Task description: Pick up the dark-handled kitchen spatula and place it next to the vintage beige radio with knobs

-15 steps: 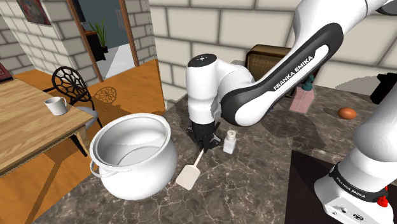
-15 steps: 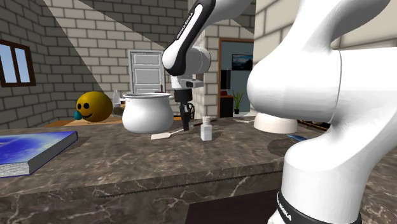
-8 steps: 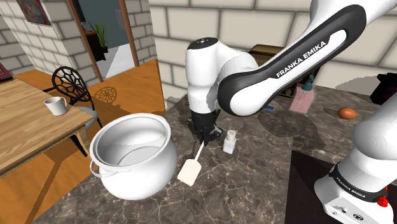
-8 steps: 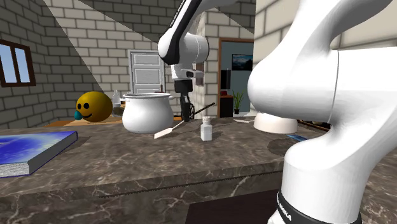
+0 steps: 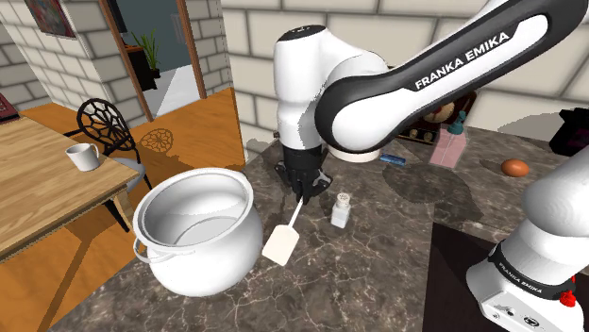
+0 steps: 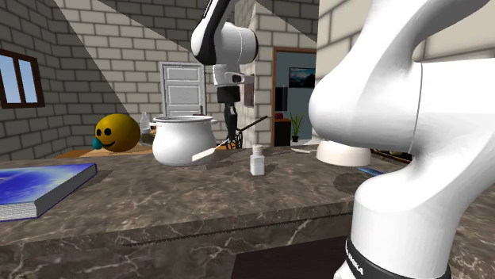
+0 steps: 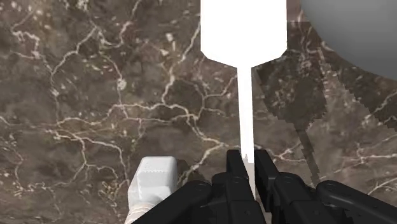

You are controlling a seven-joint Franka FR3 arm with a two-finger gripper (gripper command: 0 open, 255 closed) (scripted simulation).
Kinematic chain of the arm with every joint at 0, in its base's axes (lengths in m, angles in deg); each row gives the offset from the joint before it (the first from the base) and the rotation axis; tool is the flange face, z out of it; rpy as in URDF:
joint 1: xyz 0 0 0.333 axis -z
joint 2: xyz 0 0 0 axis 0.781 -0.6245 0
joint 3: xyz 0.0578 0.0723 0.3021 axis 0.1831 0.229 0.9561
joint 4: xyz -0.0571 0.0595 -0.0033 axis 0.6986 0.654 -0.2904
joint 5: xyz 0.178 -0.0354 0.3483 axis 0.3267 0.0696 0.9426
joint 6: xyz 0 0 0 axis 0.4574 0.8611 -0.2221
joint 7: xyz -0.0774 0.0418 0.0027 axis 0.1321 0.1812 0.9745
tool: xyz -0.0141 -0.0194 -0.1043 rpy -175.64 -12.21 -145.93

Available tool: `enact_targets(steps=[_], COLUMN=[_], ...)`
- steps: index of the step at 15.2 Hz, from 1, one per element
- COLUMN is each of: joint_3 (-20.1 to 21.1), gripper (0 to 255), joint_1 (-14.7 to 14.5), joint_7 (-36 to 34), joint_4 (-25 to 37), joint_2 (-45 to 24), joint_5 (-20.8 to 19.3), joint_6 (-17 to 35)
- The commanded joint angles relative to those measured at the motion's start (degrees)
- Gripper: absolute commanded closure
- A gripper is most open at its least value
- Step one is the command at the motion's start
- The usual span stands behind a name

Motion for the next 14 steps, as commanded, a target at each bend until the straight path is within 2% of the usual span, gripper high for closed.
enact_targets(steps=[1, 7, 14], joint_3=[-0.8, -3.1, -5.5], gripper=[255, 255, 255], joint_1=[-0.4, -1.6, -2.6], joint_7=[1.6, 4.4, 6.4], joint_4=[0.7, 3.5, 7.2], joint_2=[2.0, 5.7, 8.6], joint_5=[2.1, 5.5, 7.6], joint_6=[-1.7, -6.5, -12.1])
